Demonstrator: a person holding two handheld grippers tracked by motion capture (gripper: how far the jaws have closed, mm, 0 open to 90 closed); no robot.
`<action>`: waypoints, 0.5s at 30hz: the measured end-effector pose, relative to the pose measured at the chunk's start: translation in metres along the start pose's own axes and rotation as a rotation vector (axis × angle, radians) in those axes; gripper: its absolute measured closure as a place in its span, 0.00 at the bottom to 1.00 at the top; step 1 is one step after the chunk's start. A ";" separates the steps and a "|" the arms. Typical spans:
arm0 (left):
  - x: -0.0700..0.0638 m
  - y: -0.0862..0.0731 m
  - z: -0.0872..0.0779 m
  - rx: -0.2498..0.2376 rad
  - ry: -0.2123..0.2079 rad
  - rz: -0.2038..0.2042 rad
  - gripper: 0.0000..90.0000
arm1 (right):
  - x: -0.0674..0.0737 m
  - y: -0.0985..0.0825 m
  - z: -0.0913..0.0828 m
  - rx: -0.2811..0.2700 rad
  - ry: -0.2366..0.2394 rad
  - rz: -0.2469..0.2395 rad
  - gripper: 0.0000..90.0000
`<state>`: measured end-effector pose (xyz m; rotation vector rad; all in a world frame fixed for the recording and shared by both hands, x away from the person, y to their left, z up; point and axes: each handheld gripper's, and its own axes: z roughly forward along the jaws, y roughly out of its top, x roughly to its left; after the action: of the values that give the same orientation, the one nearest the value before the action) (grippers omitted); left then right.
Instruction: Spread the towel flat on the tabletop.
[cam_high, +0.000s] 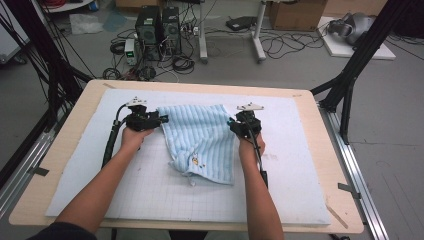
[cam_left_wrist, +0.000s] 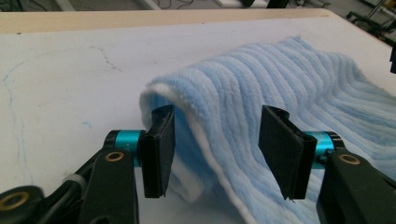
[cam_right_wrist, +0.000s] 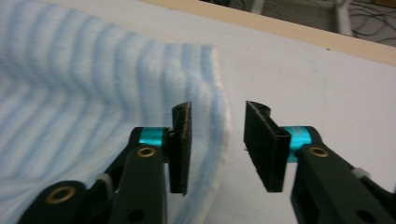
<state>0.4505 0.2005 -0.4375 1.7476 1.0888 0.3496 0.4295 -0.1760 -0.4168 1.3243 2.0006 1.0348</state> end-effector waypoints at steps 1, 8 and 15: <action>-0.001 -0.004 -0.005 -0.020 -0.001 0.004 0.47 | 0.001 -0.002 -0.004 -0.005 0.024 -0.005 0.61; -0.012 -0.019 -0.034 -0.058 -0.032 0.043 0.45 | 0.011 -0.035 -0.047 -0.014 0.151 -0.046 0.51; -0.025 -0.027 -0.056 -0.102 -0.079 0.071 0.40 | 0.016 -0.056 -0.062 0.047 0.294 -0.014 0.47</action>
<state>0.3859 0.2166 -0.4289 1.6979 0.9386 0.3697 0.3470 -0.1933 -0.4278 1.2370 2.2560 1.2433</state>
